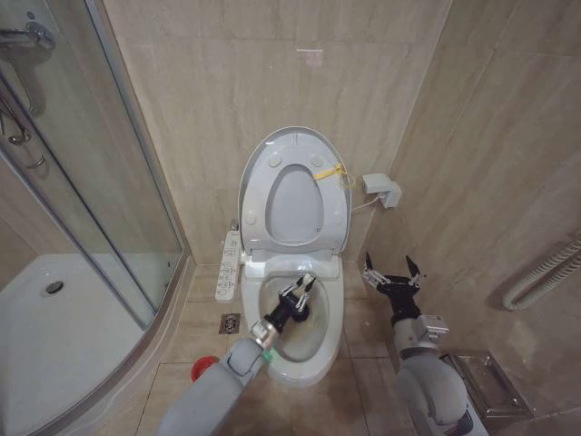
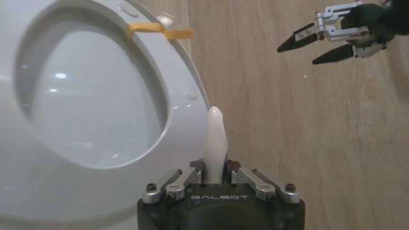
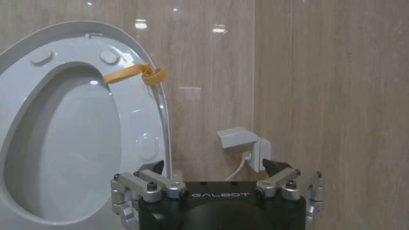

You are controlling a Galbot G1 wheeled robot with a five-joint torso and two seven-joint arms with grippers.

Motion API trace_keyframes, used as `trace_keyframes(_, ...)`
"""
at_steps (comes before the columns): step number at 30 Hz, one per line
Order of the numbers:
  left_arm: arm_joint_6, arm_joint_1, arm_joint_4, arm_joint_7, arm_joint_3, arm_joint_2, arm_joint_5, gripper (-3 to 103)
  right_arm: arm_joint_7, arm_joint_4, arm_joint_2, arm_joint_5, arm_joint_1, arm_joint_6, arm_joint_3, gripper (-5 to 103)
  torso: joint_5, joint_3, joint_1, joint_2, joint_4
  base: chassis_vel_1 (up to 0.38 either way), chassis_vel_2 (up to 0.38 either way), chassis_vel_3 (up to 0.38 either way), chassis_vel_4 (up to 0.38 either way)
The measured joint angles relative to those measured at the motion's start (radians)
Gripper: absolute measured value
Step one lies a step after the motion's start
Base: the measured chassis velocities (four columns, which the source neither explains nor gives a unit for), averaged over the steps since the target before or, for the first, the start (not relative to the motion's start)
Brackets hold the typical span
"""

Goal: Open the toilet lid, clean the toilet bowl with a toilet brush, close the toilet lid, and flush.

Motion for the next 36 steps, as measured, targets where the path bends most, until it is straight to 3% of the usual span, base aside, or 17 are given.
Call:
trace_keyframes(16, -0.042, -0.010, 0.134, 0.024, 0.024, -0.142, 0.004, 20, 0.000, 0.000, 0.000, 0.000, 0.000, 0.000, 0.000, 100, 0.0000, 0.000, 0.000, 0.000, 0.0000, 0.000, 0.000, 0.000, 0.000)
trace_keyframes(28, -0.039, -0.061, 0.139, 0.023, 0.038, -0.115, -0.021, 20, 0.000, 0.000, 0.000, 0.000, 0.000, 0.000, 0.000, 100, -0.0002, 0.000, 0.000, 0.000, -0.0003, 0.000, 0.000, 0.000, 0.000)
trace_keyframes(36, -0.049, -0.014, 0.145, 0.028, 0.036, -0.093, -0.006, 20, 0.000, 0.000, 0.000, 0.000, 0.000, 0.000, 0.000, 100, -0.0002, 0.000, 0.000, 0.000, 0.0002, 0.000, 0.000, 0.000, 0.000)
